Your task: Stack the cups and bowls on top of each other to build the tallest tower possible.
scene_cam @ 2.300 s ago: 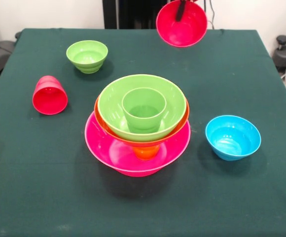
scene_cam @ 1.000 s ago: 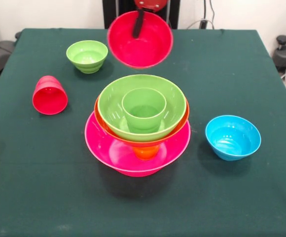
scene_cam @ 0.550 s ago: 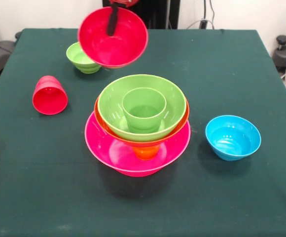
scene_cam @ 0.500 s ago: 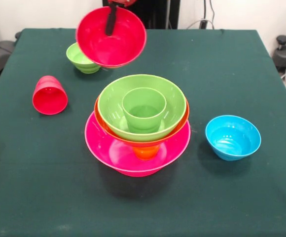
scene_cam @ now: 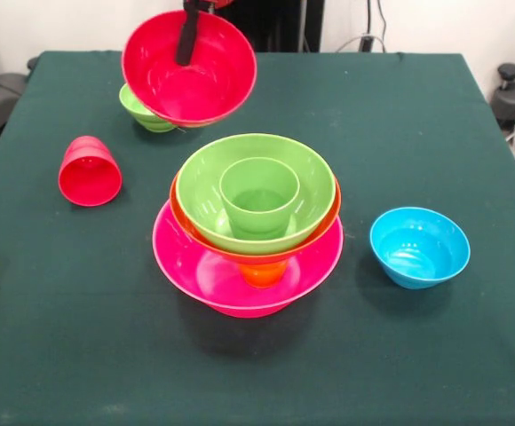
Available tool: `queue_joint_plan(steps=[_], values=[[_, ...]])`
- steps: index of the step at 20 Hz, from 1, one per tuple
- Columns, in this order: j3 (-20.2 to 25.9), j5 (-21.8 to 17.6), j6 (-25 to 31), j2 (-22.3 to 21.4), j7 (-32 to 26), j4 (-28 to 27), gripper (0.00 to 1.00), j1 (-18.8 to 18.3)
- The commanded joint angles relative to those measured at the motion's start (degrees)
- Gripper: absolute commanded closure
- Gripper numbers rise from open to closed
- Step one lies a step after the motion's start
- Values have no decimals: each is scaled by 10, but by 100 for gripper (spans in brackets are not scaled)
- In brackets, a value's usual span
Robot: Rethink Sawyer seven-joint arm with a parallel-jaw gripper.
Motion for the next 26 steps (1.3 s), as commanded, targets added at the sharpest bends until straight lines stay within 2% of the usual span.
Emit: queue_joint_plan(steps=[1,13,19,26], values=[[110,-69,93,42,-138,-50,100,-20],[152,-101,76,53,-127,-77,100,-45],[154,-108,91,60,-106,-96,100,-43],[140,-102,104,66,-56,-112,100,-25]])
